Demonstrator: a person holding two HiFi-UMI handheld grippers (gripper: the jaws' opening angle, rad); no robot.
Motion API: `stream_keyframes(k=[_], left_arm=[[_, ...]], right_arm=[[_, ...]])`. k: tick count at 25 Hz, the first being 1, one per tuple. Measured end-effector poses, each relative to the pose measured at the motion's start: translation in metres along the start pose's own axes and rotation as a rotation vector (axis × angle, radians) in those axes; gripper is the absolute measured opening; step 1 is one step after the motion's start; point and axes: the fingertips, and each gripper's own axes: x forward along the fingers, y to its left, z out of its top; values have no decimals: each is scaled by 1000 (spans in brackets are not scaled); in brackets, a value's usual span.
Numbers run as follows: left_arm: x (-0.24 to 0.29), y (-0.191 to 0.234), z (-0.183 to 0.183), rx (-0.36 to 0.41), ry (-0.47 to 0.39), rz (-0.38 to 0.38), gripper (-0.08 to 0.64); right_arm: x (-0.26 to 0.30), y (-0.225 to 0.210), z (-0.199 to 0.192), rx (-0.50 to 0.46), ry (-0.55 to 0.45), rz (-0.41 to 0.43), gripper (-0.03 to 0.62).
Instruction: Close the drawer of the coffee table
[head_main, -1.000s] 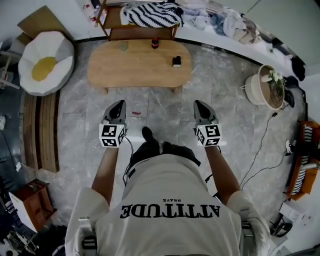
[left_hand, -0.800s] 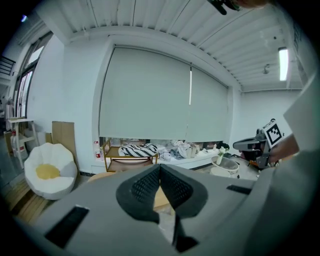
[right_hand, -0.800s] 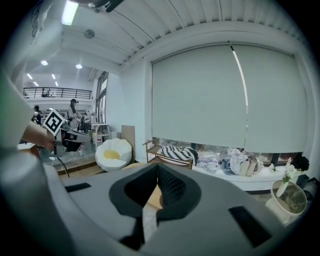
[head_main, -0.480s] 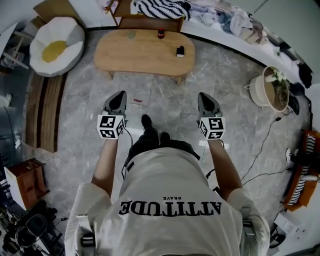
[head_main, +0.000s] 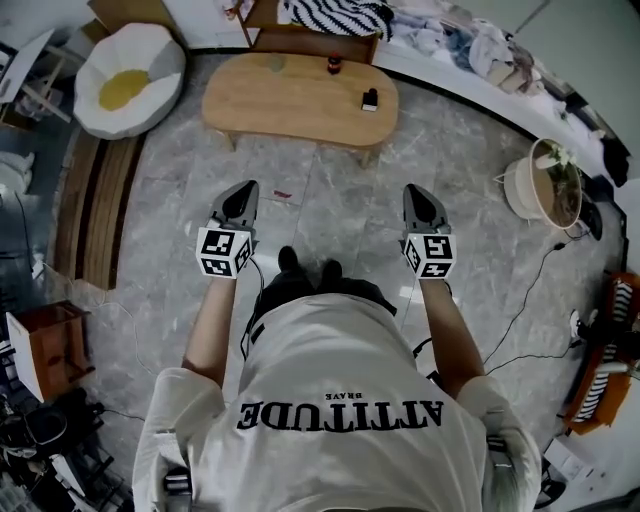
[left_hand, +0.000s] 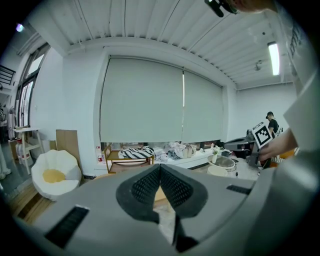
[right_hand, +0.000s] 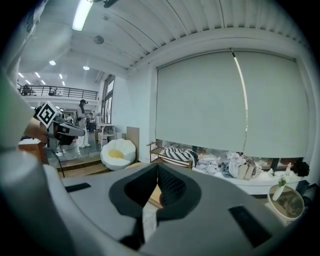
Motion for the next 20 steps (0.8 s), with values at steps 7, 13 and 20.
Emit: stream_keyframes(k=[7, 13, 20], left_arm=[[-14, 28, -4, 3, -2, 3, 20], [-10, 51, 7, 0, -18, -14, 20], [-5, 70, 13, 9, -21, -31, 20]], right_arm=[[-4, 7, 4, -24, 8, -54, 18], [3, 15, 14, -6, 8, -70, 18], [12, 26, 22, -19, 17, -71, 18]])
